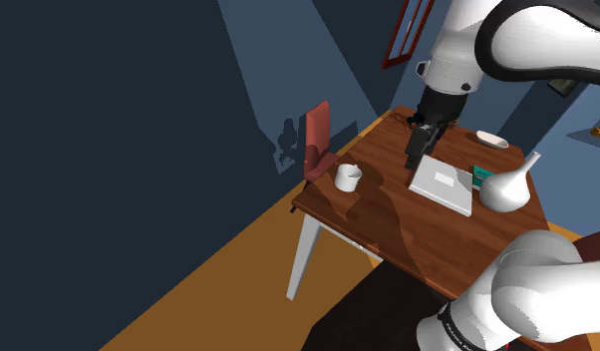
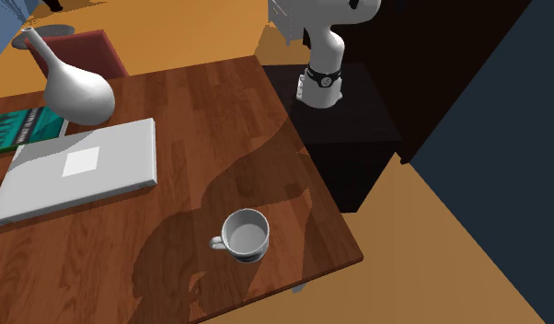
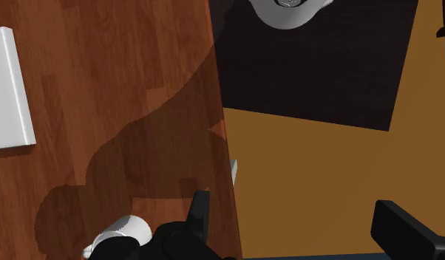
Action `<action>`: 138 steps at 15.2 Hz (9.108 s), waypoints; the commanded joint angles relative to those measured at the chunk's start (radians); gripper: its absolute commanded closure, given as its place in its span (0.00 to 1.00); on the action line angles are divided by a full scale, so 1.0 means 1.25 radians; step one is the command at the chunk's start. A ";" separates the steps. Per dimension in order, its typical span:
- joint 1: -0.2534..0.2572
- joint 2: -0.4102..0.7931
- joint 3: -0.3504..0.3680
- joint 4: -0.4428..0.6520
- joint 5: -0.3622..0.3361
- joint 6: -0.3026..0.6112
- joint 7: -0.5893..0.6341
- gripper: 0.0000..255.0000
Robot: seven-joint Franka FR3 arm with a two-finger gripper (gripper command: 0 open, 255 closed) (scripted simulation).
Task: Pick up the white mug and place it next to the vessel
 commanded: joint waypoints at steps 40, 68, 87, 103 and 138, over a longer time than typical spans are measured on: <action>-0.144 0.982 -0.194 0.341 0.076 0.701 -0.318 0.00; -0.146 0.986 -0.194 0.341 0.077 0.705 -0.320 1.00; -0.136 0.866 -0.206 0.389 0.053 0.538 -0.311 1.00; -0.132 0.802 -0.210 0.480 0.041 0.384 -0.309 1.00; -0.167 0.689 -0.241 0.657 0.022 0.100 -0.380 1.00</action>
